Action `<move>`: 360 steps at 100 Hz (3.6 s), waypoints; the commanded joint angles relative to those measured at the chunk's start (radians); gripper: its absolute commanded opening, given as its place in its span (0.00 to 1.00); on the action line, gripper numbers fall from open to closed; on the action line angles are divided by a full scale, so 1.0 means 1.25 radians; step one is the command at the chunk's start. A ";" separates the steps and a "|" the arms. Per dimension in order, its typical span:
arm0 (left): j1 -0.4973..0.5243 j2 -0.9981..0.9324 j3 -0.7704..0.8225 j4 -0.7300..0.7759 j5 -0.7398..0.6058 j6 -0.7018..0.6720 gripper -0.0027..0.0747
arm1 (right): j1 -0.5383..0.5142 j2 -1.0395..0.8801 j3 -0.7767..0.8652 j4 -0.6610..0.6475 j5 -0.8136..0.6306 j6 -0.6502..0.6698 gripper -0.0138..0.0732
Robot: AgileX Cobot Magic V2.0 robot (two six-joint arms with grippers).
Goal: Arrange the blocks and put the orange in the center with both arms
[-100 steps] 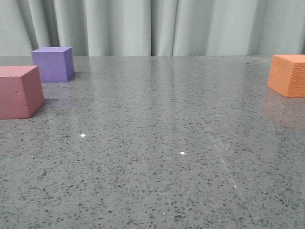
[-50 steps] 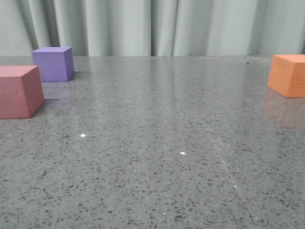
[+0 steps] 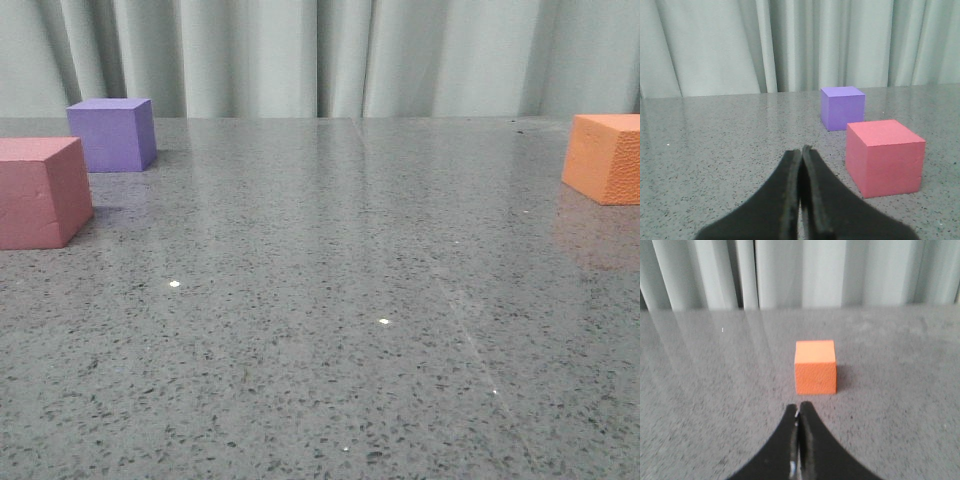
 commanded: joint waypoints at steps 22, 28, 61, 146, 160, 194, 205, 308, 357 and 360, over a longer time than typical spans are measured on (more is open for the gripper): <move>-0.008 -0.027 0.044 -0.007 -0.068 -0.007 0.01 | -0.005 0.358 -0.351 0.004 0.212 -0.006 0.08; -0.008 -0.027 0.044 -0.007 -0.068 -0.007 0.01 | -0.005 0.416 -0.389 0.002 0.194 -0.006 0.08; -0.008 -0.027 0.044 -0.007 -0.068 -0.007 0.01 | -0.005 0.688 -0.509 0.004 0.124 -0.006 0.76; -0.008 -0.027 0.044 -0.007 -0.068 -0.007 0.01 | -0.005 1.037 -0.573 -0.066 -0.022 -0.007 0.89; -0.008 -0.027 0.044 -0.007 -0.068 -0.007 0.01 | -0.005 1.071 -0.573 -0.066 -0.026 -0.007 0.89; -0.008 -0.027 0.044 -0.007 -0.068 -0.007 0.01 | -0.005 1.088 -0.573 -0.066 -0.036 -0.007 0.62; -0.008 -0.027 0.044 -0.007 -0.068 -0.007 0.01 | -0.003 1.087 -0.588 -0.057 -0.013 -0.007 0.53; -0.008 -0.027 0.044 -0.007 -0.068 -0.007 0.01 | 0.410 1.347 -1.015 -0.188 0.186 0.449 0.54; -0.008 -0.027 0.044 -0.007 -0.068 -0.007 0.01 | 0.418 1.359 -1.015 -0.190 0.175 0.464 0.90; -0.008 -0.027 0.044 -0.007 -0.068 -0.007 0.01 | 0.418 1.356 -1.015 -0.188 0.170 0.464 0.93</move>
